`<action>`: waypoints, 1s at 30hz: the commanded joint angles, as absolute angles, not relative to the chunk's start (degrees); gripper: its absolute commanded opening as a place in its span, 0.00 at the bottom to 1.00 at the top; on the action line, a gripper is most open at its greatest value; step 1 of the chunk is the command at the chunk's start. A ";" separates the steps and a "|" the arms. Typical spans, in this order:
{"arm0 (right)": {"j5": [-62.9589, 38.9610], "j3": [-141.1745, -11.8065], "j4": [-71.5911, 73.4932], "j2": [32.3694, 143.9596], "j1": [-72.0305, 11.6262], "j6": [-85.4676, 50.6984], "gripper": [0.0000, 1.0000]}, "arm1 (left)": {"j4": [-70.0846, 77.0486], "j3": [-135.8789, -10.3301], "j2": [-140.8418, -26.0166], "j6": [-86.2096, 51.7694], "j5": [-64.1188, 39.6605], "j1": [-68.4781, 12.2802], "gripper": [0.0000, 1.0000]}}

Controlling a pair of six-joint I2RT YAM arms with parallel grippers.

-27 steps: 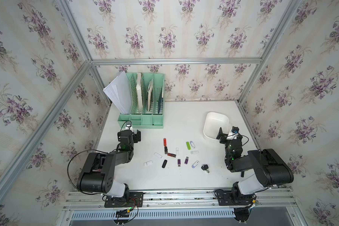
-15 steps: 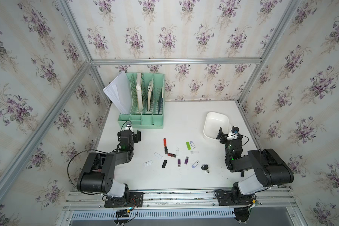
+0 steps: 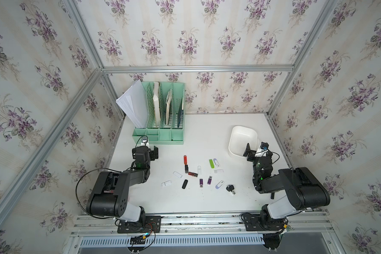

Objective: Put the usb flash drive into the storage box
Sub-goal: Move the storage box to the center of the board.

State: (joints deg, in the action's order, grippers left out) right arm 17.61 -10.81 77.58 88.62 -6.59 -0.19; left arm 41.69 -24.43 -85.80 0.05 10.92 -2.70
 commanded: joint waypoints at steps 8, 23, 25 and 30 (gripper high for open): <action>18.57 -33.57 26.58 74.19 -9.48 -6.21 1.00 | 16.22 -36.05 -78.85 -3.20 15.16 -3.87 0.99; 12.60 -69.35 -26.52 91.04 -11.17 -10.19 1.00 | -31.01 -58.73 -71.60 -17.44 5.37 -7.44 0.99; 11.43 -70.83 -28.51 93.09 -11.17 -10.04 1.00 | -32.73 -59.57 -70.54 -17.76 4.06 -7.64 0.99; 12.67 -72.90 -33.04 96.91 -11.93 -9.16 1.00 | -35.13 -60.62 -69.58 -17.25 2.47 -8.86 0.99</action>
State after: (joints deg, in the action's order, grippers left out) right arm 11.99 -72.07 -27.35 96.01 -11.46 -9.19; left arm -31.94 -59.88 -69.84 -16.88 4.40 -8.47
